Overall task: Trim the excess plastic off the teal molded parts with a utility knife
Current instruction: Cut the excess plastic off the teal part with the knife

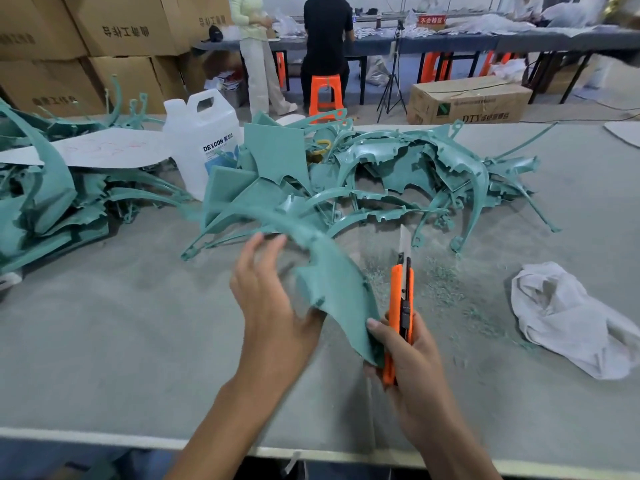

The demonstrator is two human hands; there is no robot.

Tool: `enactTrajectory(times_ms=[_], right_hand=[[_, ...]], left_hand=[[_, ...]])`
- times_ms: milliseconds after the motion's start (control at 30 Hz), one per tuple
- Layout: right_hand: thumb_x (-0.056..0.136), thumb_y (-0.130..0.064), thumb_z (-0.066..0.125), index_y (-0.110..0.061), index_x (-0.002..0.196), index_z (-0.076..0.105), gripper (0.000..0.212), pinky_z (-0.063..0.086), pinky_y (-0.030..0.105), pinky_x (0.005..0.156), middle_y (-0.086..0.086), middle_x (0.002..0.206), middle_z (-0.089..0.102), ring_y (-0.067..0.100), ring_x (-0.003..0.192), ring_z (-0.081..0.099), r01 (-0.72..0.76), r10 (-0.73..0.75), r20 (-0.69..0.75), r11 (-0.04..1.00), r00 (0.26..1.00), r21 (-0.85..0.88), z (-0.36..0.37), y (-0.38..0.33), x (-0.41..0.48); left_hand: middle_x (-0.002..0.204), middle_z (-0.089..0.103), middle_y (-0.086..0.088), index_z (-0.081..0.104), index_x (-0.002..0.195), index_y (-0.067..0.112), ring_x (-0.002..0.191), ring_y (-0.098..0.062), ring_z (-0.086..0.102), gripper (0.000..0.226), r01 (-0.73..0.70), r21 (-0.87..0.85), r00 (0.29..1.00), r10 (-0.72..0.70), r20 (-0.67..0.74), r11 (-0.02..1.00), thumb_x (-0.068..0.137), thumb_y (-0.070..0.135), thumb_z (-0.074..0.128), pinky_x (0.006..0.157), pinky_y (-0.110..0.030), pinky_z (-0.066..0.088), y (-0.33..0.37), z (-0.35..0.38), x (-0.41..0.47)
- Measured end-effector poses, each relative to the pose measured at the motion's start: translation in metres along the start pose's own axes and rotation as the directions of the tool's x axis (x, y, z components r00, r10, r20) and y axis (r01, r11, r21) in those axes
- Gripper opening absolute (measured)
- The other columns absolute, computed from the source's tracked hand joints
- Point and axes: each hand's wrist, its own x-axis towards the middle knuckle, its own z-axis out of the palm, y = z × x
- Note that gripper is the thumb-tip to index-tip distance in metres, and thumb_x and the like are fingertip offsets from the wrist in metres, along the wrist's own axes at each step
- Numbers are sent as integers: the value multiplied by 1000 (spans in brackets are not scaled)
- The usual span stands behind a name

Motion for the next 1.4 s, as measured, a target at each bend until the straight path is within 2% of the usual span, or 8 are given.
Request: enactTrajectory(times_ms=[167,333,500,600,667,867,1067,1400], right_hand=[[83,-10,70,-8,99,51,25,48,30,45,15,81,56,22,64,59,64,-64,-5,992,998,112,21,9,-12],[88,-10,71,-19,96,58,18,57,38,57,9,89,68,34,76,71,96,-89,106,993,990,-62,24,14,-18],[81,-57,73,-40,93,59,25,44,30,38,6,70,68,21,41,56,309,-312,74,827,947,-469,-9,-12,-15],[76,-84,51,-39,107,62,56,40,23,40,5,65,64,15,39,52,356,-356,129,705,926,-613,-28,-20,-16],[79,-85,46,-40,103,63,54,44,26,44,2,66,64,13,43,54,335,-348,131,629,928,-702,-37,-19,-18],[82,-73,49,-42,87,65,35,48,29,60,-11,76,61,6,62,60,320,-318,218,316,923,-893,-60,-12,-22],[85,-64,57,-55,95,63,14,45,16,65,-24,91,62,0,77,61,325,-210,288,172,934,-930,-70,-13,-17],[80,-81,30,-45,99,65,54,43,28,59,-16,76,58,9,69,58,285,-226,288,-47,931,-957,-59,-3,-8]], left_hand=[[99,70,-1,64,114,27,85,-11,68,80,429,-560,883,-200,424,708,76,92,34,69,-23,54,28,3,-29],[96,76,5,67,109,18,86,-8,73,19,436,-559,899,-326,291,705,100,30,56,68,-16,54,39,4,-27],[81,67,17,66,115,29,77,-2,59,21,108,7,948,-106,300,994,103,24,50,68,-15,40,10,-30,-11],[148,51,2,40,151,33,131,-18,49,54,-127,423,908,-67,414,897,98,26,39,107,-36,39,-14,-40,-3],[160,31,0,22,155,42,141,-25,34,59,-170,614,842,-210,497,771,100,31,38,110,-43,34,-26,-36,-2],[168,-3,1,8,157,42,153,-21,-4,117,-129,588,663,-372,650,798,59,104,18,118,-44,15,-63,-7,-30],[167,7,7,36,142,41,153,-12,-2,102,-7,492,798,-292,527,871,62,102,18,122,-39,9,-74,11,-33],[166,13,13,42,139,45,153,-7,2,82,41,442,862,-256,438,896,73,92,33,122,-33,5,-81,14,-43]])
